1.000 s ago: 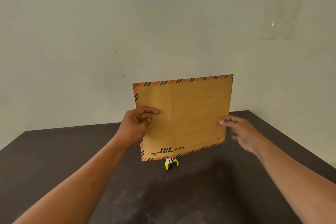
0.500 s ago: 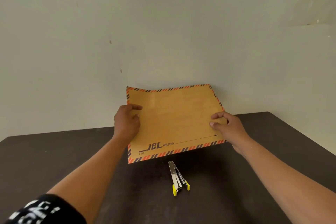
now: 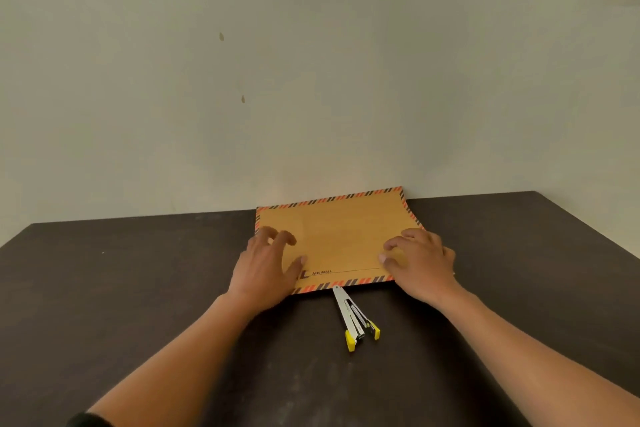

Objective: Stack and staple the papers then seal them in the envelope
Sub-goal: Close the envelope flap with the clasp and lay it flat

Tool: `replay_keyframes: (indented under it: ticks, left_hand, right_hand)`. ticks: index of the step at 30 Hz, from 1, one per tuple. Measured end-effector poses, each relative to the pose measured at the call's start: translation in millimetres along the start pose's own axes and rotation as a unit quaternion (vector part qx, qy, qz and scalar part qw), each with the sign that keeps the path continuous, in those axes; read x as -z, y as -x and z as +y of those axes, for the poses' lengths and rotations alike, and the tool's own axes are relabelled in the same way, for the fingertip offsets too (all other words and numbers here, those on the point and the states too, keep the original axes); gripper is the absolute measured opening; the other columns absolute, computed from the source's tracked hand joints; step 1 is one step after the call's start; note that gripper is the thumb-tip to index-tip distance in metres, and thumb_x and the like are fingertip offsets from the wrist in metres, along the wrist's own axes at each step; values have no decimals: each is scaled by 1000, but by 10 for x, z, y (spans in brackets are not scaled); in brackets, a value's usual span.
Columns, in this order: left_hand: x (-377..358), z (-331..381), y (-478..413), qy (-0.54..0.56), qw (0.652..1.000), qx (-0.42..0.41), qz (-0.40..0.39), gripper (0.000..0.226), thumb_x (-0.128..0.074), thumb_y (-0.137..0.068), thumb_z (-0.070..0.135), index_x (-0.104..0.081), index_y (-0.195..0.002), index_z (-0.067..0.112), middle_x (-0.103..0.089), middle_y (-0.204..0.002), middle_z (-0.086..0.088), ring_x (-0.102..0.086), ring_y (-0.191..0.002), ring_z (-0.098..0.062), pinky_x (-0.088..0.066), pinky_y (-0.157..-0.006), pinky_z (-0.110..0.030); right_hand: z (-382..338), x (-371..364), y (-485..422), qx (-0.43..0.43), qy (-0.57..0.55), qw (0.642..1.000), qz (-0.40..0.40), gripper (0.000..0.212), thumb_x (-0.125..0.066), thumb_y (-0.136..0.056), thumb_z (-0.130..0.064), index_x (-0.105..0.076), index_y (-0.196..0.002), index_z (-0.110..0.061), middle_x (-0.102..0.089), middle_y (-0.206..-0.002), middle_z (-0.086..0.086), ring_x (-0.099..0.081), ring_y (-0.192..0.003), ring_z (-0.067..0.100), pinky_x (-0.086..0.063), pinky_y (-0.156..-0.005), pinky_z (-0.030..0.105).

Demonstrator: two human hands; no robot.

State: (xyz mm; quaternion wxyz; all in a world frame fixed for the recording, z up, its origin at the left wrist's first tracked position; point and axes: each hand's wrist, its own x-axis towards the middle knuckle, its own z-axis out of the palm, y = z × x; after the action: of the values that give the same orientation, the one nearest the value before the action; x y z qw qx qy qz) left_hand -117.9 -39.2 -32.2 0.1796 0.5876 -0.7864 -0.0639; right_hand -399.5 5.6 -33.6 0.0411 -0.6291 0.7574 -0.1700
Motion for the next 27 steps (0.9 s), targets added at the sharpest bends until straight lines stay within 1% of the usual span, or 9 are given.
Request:
replay_keyframes:
  ticks: [2, 4, 9, 12, 15, 18, 23, 25, 27]
  left_hand:
    - [-1, 21, 98, -30, 996, -23, -83, 59, -46, -90, 70, -50, -136, 34, -44, -146, 2, -46, -132, -23, -43, -107, -43]
    - [7, 21, 144, -59, 990, -32, -126, 67, -39, -92, 72, -43, -146, 33, -38, -155, 1, -36, -142, -24, -30, -118, -45]
    - [-122, 62, 224, -70, 984, -10, -161, 68, -20, -100, 63, -13, -159, 31, -3, -169, -2, 4, -155, -28, -1, -125, -51]
    - [-200, 73, 365, -59, 991, -9, -123, 64, -17, -102, 60, -8, -160, 34, 2, -169, -1, 9, -155, -27, 3, -124, -49]
    - [-196, 75, 490, -51, 998, -36, 4, 52, -33, -102, 50, -33, -152, 36, -24, -164, -3, -18, -152, -26, -13, -124, -44]
    - [-199, 116, 522, -13, 998, -53, 14, 39, -42, -103, 40, -54, -139, 33, -47, -150, 2, -41, -138, -20, -31, -115, -38]
    - [-167, 130, 564, -18, 998, -50, -35, 43, -38, -104, 41, -47, -146, 31, -41, -155, 2, -32, -146, -22, -24, -119, -39]
    - [-147, 116, 597, -30, 997, -46, -61, 48, -34, -104, 46, -40, -150, 33, -34, -160, 0, -24, -150, -25, -20, -122, -42]
    - [-103, 95, 642, -34, 995, -40, -83, 51, -33, -103, 51, -35, -152, 35, -29, -163, -1, -20, -152, -26, -19, -123, -45]
  right_hand:
    - [-36, -9, 51, 19, 27, 999, -15, 45, -42, -96, -62, -59, -131, -40, -43, -150, -6, -28, -143, 21, -24, -112, 51]
    - [-53, -16, 85, 29, 35, 998, -35, 52, -37, -98, -63, -53, -138, -35, -40, -153, -4, -25, -147, 21, -20, -117, 53]
    - [-43, -103, 181, 10, 66, 988, -142, 65, -13, -100, -66, -14, -158, -37, 0, -170, -1, 9, -155, 32, 2, -122, 61]
    - [-62, -111, 245, -13, 84, 986, -144, 64, -8, -99, -67, -8, -157, -41, 5, -170, -2, 12, -154, 36, 2, -120, 64]
    - [-103, -120, 342, 6, 98, 993, -71, 60, -18, -102, -61, -17, -157, -37, -5, -170, 1, 5, -155, 35, -6, -119, 64]
    - [-136, -174, 443, 69, 76, 994, -43, 52, -29, -105, -52, -33, -153, -33, -21, -167, -1, -10, -155, 28, -17, -119, 57]
    - [-224, -97, 487, 43, -14, 998, -50, 40, -37, -106, -42, -52, -141, -31, -42, -155, -3, -30, -146, 24, -25, -114, 53]
    - [-272, -7, 524, 51, -74, 996, -17, 31, -41, -105, -37, -62, -126, -31, -58, -134, -4, -48, -128, 23, -36, -103, 47]
    - [-337, 102, 592, 68, -156, 985, -28, 26, -44, -104, -39, -66, -112, -28, -64, -114, -5, -58, -110, 21, -45, -94, 41]
